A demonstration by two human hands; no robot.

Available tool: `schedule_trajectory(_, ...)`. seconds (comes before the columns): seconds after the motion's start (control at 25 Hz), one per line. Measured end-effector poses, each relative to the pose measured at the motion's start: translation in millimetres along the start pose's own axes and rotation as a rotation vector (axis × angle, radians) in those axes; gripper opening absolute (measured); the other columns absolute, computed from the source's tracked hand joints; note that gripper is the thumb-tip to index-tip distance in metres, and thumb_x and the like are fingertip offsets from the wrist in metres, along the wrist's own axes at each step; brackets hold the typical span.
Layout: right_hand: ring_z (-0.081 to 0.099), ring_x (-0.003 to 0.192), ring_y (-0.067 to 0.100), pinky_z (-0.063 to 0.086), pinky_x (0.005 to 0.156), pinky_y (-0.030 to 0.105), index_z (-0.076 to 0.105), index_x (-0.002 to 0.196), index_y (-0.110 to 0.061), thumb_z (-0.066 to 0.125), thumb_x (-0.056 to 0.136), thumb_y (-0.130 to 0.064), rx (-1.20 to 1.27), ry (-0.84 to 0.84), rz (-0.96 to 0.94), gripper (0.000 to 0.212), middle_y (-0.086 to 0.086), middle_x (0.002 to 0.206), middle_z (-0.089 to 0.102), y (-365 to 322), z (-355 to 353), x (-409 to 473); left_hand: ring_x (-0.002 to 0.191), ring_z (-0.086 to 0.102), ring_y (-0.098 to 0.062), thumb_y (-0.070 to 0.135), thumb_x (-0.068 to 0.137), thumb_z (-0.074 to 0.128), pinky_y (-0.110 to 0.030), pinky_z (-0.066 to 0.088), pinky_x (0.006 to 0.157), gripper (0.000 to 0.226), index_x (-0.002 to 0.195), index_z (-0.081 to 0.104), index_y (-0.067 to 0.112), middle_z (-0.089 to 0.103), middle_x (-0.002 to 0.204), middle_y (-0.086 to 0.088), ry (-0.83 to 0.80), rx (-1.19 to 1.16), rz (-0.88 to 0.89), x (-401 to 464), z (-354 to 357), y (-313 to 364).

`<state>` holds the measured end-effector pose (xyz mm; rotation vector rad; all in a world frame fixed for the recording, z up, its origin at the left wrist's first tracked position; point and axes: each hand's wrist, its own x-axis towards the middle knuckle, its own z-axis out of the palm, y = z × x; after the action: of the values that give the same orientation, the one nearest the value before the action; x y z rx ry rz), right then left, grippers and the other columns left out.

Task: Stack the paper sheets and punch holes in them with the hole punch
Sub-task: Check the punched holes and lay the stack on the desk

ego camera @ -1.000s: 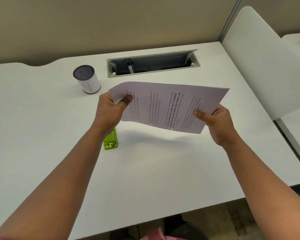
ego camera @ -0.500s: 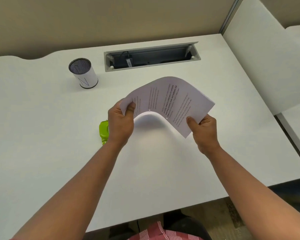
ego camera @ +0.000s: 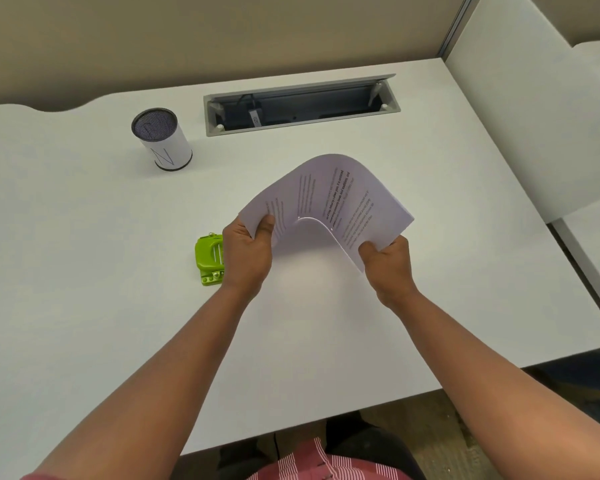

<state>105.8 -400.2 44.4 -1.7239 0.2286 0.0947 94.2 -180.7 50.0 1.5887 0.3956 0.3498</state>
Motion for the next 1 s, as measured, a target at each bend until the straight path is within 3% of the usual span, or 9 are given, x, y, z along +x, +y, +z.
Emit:
schedule_trajectory(0.16,0.067,0.077,0.01,0.056,0.067,0.033,0.073,0.086,-0.042,0.049,0.081,-0.008,-0.007,-0.008,0.015,0.042,-0.015,0.081,0.072,-2.4,-0.3,-0.2,0.094,0.071,0.004,0.02,0.098,0.064,-0.015,0.055,0.08,0.019,0.115,0.07,0.026,0.074,0.101,0.023,-0.018,0.034,0.016,5.6,-1.3,-0.4)
schedule_trajectory(0.28,0.062,0.079,0.016,0.052,0.068,0.038,0.071,0.084,-0.044,0.048,0.08,-0.008,-0.018,-0.016,0.027,0.044,-0.005,0.085,0.069,-2.2,0.9,0.4,0.091,0.07,0.006,0.017,0.099,0.063,-0.013,0.054,0.077,0.023,0.121,0.07,0.014,0.073,0.102,0.017,-0.019,0.044,-0.024,8.7,-1.1,-2.4)
schedule_trajectory(0.4,0.062,0.076,0.015,0.051,0.067,0.037,0.072,0.083,-0.044,0.048,0.08,-0.009,-0.018,-0.002,0.03,0.042,-0.004,0.079,0.07,-2.5,0.7,2.1,0.097,0.071,-0.002,0.017,0.099,0.063,-0.019,0.058,0.081,0.021,0.12,0.069,0.017,0.075,0.104,0.009,0.004,0.047,-0.03,10.8,-0.7,-4.5)
schedule_trajectory(0.48,0.061,0.077,0.017,0.051,0.067,0.037,0.071,0.084,-0.042,0.048,0.08,-0.009,-0.027,-0.004,0.04,0.04,-0.002,0.08,0.069,-1.9,1.1,3.5,0.093,0.07,0.005,0.017,0.1,0.063,-0.016,0.057,0.078,0.02,0.119,0.069,0.018,0.074,0.103,0.013,-0.001,0.047,-0.041,9.8,0.3,-5.0)
schedule_trajectory(0.64,0.064,0.075,0.011,0.054,0.067,0.033,0.072,0.085,-0.041,0.048,0.079,-0.011,-0.028,-0.003,0.06,0.038,-0.016,0.079,0.071,-1.9,2.5,3.1,0.087,0.069,0.011,0.017,0.099,0.063,-0.013,0.054,0.075,0.016,0.112,0.068,0.024,0.071,0.099,0.023,0.008,0.084,-0.034,9.3,-1.0,-6.6)
schedule_trajectory(0.76,0.065,0.083,0.016,0.056,0.066,0.03,0.069,0.09,-0.032,0.048,0.079,-0.01,-0.028,-0.003,0.064,0.033,-0.007,0.09,0.071,0.5,2.7,3.1,0.091,0.069,0.007,0.018,0.099,0.063,-0.01,0.053,0.072,0.02,0.117,0.07,0.018,0.072,0.1,0.019,0.009,0.1,-0.063,11.0,-2.0,-9.3)
schedule_trajectory(1.0,0.065,0.087,0.023,0.054,0.067,0.029,0.066,0.093,-0.025,0.046,0.076,-0.01,-0.028,0.001,0.084,0.03,-0.001,0.093,0.07,3.2,2.3,3.5,0.084,0.065,0.019,0.017,0.1,0.063,-0.004,0.051,0.068,0.024,0.123,0.067,0.016,0.07,0.102,0.016,-0.002,0.128,-0.09,12.2,-1.4,-13.5)
